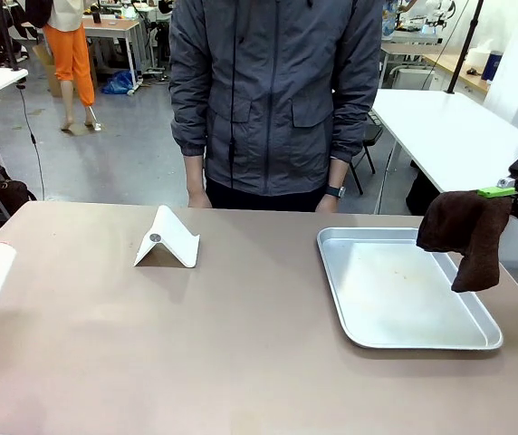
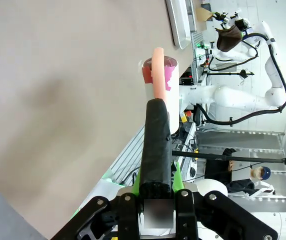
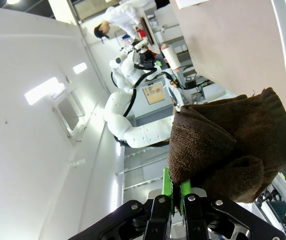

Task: Clean the surface of the table.
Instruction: Return the Lint Roller and towel to their original positions.

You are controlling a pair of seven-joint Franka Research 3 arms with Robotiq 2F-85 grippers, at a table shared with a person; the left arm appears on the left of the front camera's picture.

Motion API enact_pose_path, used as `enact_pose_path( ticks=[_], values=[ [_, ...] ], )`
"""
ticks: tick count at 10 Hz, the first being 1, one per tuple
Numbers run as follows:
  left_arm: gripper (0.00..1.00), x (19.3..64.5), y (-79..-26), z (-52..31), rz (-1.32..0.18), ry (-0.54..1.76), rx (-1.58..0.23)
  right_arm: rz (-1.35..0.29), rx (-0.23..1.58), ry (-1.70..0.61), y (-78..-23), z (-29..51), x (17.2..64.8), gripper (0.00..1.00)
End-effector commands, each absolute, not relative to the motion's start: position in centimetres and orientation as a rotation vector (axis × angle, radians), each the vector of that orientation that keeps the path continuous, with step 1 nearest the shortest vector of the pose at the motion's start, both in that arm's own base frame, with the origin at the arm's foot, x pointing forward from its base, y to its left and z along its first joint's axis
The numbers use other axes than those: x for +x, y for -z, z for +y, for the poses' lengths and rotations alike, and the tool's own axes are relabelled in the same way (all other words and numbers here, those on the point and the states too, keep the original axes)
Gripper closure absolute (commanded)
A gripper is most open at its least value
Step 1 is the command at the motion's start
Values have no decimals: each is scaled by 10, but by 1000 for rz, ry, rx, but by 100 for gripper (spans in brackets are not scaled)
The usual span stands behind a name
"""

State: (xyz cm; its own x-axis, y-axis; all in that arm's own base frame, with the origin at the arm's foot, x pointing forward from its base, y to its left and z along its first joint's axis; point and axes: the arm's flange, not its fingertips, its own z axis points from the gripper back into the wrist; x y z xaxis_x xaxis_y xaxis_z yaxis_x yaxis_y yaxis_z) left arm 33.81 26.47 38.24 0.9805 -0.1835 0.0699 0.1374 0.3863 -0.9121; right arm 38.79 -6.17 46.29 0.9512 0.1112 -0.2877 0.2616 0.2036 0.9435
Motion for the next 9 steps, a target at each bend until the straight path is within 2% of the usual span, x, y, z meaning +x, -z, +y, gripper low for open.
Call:
enact_pose_path(
  ticks=[1,2,4,6,9],
  values=[
    [77,336,-384,266,39,203,-1158,322,1369,107,-463,-62,388,94],
    [77,338,-382,265,45,204,-1156,270,1407,146,-470,-64,386,94],
    [77,359,-434,226,30,271,-1099,238,1361,76,-493,-19,398,94],
    [77,385,-493,167,90,313,-990,251,1311,54,-507,49,415,94],
    [77,413,-561,64,142,242,-832,174,1217,121,-489,149,432,94]
  ],
)
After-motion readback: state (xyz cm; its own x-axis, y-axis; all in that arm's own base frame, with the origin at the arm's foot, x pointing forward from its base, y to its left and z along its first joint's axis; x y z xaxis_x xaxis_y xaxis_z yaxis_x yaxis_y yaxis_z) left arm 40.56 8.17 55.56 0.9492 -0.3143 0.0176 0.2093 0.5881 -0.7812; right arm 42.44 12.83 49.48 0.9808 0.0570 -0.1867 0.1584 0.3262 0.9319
